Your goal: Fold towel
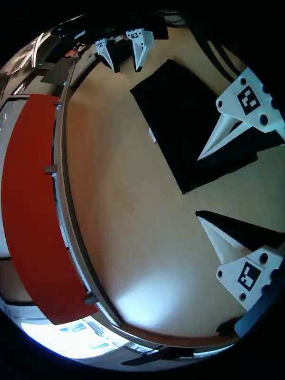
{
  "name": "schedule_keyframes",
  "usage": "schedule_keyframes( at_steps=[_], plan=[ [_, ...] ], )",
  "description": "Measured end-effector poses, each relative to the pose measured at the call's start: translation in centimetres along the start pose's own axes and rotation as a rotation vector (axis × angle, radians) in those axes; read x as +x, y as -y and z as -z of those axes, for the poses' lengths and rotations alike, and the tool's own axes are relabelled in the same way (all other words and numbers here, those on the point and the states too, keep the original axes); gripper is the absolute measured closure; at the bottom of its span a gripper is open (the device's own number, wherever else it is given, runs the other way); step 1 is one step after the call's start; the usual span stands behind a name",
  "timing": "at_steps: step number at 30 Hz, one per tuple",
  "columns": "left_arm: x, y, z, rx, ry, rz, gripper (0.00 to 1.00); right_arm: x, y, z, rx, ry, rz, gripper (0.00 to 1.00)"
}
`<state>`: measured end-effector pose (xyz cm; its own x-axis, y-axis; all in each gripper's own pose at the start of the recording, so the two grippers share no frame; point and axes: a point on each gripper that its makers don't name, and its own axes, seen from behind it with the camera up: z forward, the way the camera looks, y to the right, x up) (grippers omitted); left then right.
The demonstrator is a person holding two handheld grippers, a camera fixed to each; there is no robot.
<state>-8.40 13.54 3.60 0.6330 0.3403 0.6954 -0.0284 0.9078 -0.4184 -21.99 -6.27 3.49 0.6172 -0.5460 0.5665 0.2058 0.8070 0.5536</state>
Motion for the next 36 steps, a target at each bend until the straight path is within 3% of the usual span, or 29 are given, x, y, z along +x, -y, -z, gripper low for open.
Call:
schedule_keyframes(
  at_steps=[27,36],
  plan=[
    [-5.0,-2.0,3.9,0.001,0.017,0.058,0.33,-4.0,3.5,4.7,0.012,0.002,-0.073,0.15],
    [-6.0,-2.4,4.3,0.002,0.022,0.084,0.33,-4.8,3.7,5.2,0.012,0.007,-0.083,0.16]
  ],
)
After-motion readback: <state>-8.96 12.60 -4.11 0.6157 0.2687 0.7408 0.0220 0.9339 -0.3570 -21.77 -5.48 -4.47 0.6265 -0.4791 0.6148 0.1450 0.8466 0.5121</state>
